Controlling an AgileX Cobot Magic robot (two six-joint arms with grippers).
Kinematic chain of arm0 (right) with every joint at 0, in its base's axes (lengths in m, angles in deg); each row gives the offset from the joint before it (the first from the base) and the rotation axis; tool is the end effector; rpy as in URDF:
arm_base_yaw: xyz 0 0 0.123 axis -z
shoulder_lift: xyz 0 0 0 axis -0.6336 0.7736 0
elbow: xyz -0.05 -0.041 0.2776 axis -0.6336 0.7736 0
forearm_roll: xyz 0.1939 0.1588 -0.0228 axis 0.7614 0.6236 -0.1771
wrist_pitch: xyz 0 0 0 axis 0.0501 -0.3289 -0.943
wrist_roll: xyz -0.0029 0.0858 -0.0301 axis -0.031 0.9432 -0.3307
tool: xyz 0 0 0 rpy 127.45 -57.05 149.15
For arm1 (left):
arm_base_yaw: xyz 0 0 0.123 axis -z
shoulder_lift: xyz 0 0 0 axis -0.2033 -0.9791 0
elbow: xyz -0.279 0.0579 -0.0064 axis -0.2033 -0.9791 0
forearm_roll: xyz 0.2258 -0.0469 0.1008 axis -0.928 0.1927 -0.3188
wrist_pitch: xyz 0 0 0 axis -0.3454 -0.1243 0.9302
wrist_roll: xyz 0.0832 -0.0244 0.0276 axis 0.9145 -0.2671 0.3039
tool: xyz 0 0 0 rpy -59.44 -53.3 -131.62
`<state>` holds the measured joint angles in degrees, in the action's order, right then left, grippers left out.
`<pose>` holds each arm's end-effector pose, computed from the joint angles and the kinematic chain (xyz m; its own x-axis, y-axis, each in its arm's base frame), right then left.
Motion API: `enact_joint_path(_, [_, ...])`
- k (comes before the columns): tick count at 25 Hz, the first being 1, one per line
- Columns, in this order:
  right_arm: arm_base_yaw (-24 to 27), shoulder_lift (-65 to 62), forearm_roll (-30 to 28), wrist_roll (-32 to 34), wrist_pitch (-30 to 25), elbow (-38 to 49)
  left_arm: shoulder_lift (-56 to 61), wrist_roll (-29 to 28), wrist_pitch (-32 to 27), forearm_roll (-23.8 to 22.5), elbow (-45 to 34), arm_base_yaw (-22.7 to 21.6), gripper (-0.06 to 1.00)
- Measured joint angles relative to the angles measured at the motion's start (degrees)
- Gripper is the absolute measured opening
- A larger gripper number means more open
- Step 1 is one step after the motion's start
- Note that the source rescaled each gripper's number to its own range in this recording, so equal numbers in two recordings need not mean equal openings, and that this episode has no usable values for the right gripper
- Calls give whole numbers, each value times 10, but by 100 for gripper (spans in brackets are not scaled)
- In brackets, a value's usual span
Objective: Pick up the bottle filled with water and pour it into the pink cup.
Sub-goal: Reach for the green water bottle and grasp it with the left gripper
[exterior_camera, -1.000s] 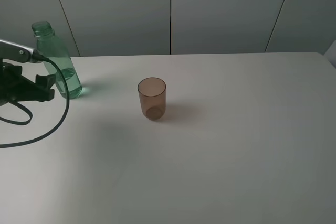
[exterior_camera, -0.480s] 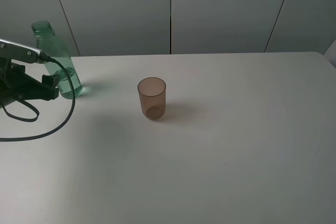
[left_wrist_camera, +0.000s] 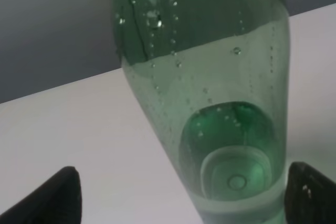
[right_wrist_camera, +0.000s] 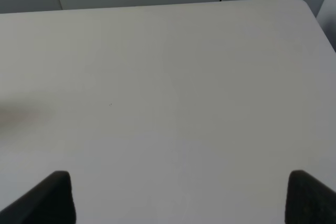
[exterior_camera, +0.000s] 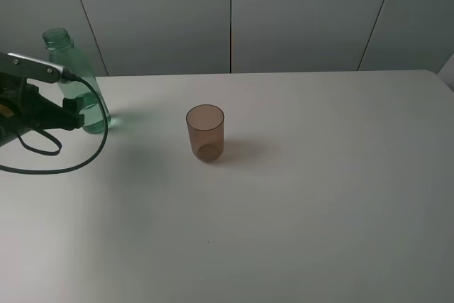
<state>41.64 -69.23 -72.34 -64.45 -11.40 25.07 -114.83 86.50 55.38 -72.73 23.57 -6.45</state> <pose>-0.0071 0.0017 0.2752 -0.4821 0.0377 -0.8753 0.0353 0.9991 0.0236 0.2931 -0.0194 0.1176 -0.3586 0.2547 -0.8981 0.0958 0.9670 0.2360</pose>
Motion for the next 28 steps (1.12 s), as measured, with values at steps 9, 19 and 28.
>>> enact_joint_path(9, [0,0,0,0,0,0,-75,0,23,-6,48,0,100])
enact_joint_path(19, [0,0,0,0,0,0,-103,0,47,-31,79,0,100])
enact_joint_path(28, [0,0,0,0,0,0,-108,0,53,-49,100,0,100])
